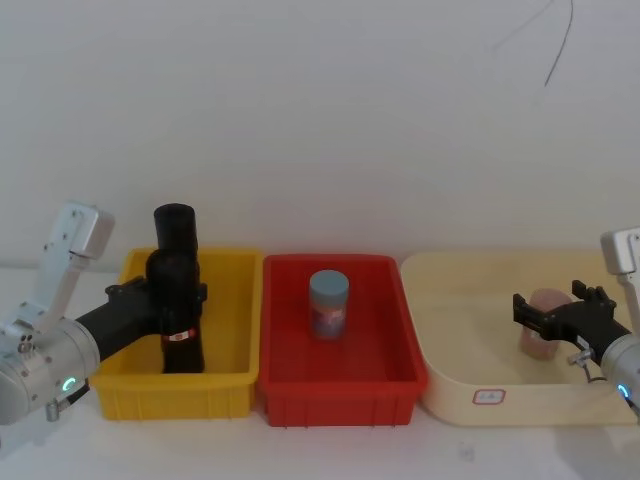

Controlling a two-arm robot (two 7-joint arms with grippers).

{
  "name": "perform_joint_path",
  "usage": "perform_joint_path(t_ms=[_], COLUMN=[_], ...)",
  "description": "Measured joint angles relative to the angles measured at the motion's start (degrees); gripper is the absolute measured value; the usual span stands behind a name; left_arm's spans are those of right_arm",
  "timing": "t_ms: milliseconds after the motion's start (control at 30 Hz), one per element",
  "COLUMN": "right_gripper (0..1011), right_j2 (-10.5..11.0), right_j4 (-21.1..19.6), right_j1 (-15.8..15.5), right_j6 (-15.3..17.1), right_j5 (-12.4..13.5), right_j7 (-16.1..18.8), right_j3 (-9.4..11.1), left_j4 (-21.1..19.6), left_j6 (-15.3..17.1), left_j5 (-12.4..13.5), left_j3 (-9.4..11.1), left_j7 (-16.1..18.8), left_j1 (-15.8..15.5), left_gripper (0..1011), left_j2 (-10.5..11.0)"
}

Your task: Pick up the garbage bag with the one hand and transfer it to the other hand.

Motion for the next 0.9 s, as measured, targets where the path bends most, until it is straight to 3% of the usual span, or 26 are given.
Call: perform_joint_path(t_ms=[100, 267, 900], right_gripper=[1000, 1001, 1001], right_j2=[0.0, 0.0, 0.0], right_j4=[0.0, 0.0, 0.0], right_j1=[0.0, 0.0, 0.0], right_j6=[0.0, 0.0, 0.0], right_j5=[0.0, 0.0, 0.0], right_j7=[0.0, 0.0, 0.0], right_j3=[0.0, 0.0, 0.0], left_j4=[0.0, 0.0, 0.0], left_j6=[0.0, 0.0, 0.0], left_j5=[0.0, 0.0, 0.0], left_j3=[0.0, 0.0, 0.0], left_j7=[0.0, 0.1, 0.1], left_j1=[0.0, 0.0, -0.1], left_gripper=[535, 475, 446], left_j2=[0.0, 0.0, 0.0])
